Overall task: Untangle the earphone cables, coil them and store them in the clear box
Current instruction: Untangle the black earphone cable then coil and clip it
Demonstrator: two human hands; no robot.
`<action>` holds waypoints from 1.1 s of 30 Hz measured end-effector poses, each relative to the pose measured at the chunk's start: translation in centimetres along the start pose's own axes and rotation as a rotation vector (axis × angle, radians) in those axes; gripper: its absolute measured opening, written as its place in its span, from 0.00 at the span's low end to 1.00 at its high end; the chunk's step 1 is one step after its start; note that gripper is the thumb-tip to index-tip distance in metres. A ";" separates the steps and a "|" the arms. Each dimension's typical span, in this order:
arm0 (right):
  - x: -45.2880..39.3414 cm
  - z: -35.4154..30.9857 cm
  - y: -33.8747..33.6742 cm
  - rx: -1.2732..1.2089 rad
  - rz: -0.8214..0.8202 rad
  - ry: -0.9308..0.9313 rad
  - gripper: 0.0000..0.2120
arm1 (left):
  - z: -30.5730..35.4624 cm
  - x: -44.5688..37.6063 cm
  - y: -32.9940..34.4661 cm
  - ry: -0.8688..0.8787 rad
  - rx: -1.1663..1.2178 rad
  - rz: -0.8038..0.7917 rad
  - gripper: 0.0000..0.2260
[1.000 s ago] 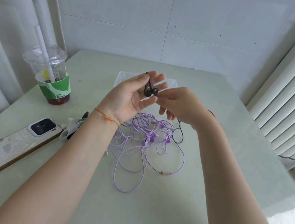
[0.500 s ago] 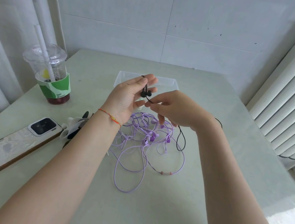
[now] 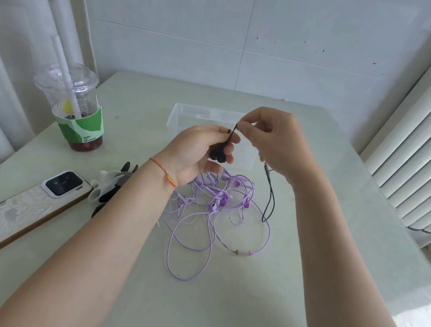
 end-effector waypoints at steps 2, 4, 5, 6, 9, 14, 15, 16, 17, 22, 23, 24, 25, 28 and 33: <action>-0.1 0.4 -0.1 -0.023 0.029 0.009 0.04 | 0.0 0.2 0.5 -0.084 0.066 -0.076 0.12; -0.2 0.6 -0.2 -0.052 0.047 0.015 0.05 | -0.1 0.6 0.8 -0.143 0.100 -0.156 0.14; -0.2 0.7 -0.2 -0.075 0.052 0.024 0.05 | -0.1 0.7 0.9 -0.148 0.118 -0.187 0.13; -0.2 0.8 -0.1 -0.093 0.056 0.033 0.04 | 0.0 0.7 1.0 -0.142 0.146 -0.205 0.12; -0.3 1.0 0.1 -0.077 0.032 0.046 0.06 | 0.5 0.8 1.1 -0.102 0.327 -0.192 0.12; 0.7 0.6 1.4 0.094 -0.279 0.065 0.15 | 1.3 0.5 0.2 -0.002 0.609 -0.127 0.10; 0.8 0.6 1.8 0.107 -0.343 0.067 0.13 | 1.3 0.4 0.0 0.017 0.614 -0.102 0.10; 1.0 0.5 2.1 0.118 -0.395 0.070 0.10 | 1.2 0.3 -0.3 0.033 0.606 -0.077 0.09; 1.1 0.5 2.4 0.130 -0.430 0.071 0.09 | 1.1 0.2 -0.5 0.049 0.585 -0.054 0.09; 1.4 0.0 2.7 0.196 -0.484 0.056 0.11 | 0.7 -0.1 -1.0 0.117 0.407 0.056 0.08; 1.4 -0.1 2.7 0.210 -0.480 0.050 0.12 | 0.6 -0.1 -1.0 0.127 0.362 0.067 0.08; 1.4 -0.2 2.7 0.224 -0.479 0.043 0.13 | 0.5 -0.2 -1.0 0.135 0.318 0.073 0.08; 1.4 -0.3 2.8 0.239 -0.480 0.036 0.13 | 0.4 -0.2 -1.0 0.143 0.278 0.077 0.08; 1.4 -0.6 2.8 0.295 -0.477 0.008 0.12 | 0.1 -0.4 -0.9 0.158 0.176 0.089 0.08; 1.1 -0.7 2.3 0.291 -0.423 -0.010 0.07 | -0.4 -0.8 -1.3 0.164 -0.183 0.165 0.06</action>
Point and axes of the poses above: each hand's wrist, its own x-axis away from the middle knuckle, its own y-axis out of the palm, z = x × y, the point moved 4 cm from there along -x, towards the middle knuckle, and after that the axes turned 9 degrees about x, right-handed, at the moved point
